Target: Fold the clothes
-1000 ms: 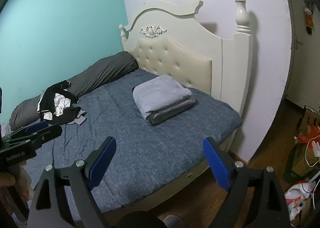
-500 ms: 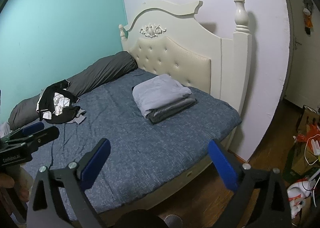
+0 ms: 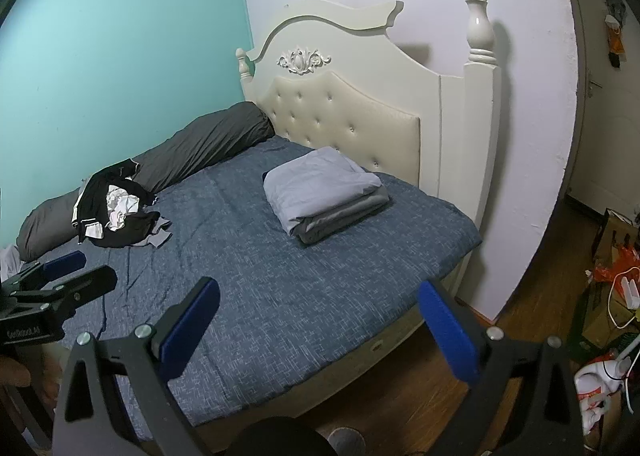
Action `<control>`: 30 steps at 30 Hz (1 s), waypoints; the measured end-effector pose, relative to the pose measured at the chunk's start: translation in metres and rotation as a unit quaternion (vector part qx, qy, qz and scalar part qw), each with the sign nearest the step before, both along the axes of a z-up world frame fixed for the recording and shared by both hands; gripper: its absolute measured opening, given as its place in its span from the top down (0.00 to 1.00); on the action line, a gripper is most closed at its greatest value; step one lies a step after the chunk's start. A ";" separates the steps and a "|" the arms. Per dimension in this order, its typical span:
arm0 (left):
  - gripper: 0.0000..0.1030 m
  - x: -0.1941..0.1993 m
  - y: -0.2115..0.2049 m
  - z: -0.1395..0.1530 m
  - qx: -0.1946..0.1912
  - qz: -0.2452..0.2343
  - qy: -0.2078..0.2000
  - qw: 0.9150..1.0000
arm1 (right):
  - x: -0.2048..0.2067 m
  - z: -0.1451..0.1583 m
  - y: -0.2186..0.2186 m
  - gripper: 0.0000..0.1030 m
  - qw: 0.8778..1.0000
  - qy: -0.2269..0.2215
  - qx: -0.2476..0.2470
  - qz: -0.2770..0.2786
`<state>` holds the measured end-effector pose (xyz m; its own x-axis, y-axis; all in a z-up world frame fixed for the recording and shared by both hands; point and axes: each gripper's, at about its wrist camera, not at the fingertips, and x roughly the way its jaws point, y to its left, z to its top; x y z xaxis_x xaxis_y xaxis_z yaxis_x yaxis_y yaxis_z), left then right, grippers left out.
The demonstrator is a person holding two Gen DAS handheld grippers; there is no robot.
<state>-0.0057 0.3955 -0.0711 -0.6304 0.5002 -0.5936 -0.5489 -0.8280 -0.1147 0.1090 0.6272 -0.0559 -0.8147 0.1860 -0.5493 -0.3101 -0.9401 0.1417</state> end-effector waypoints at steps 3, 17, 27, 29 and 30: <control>0.00 0.000 -0.002 0.001 0.004 0.002 -0.001 1.000 | 0.001 0.000 -0.001 0.03 1.000 -0.001 0.003 -0.001; 0.00 0.004 -0.009 0.000 0.008 0.003 -0.001 1.000 | 0.001 0.003 -0.003 0.00 1.000 0.005 0.004 0.001; 0.00 0.003 -0.013 0.000 0.011 0.012 -0.003 1.000 | 0.002 0.001 -0.006 0.00 1.000 0.004 0.000 0.004; 0.00 0.004 -0.014 0.001 0.011 0.014 -0.002 1.000 | 0.001 0.000 -0.006 0.00 1.000 0.002 -0.001 0.003; 0.00 0.004 -0.014 0.000 0.011 0.014 -0.002 1.000 | 0.001 0.000 -0.006 0.00 1.000 0.002 -0.001 0.004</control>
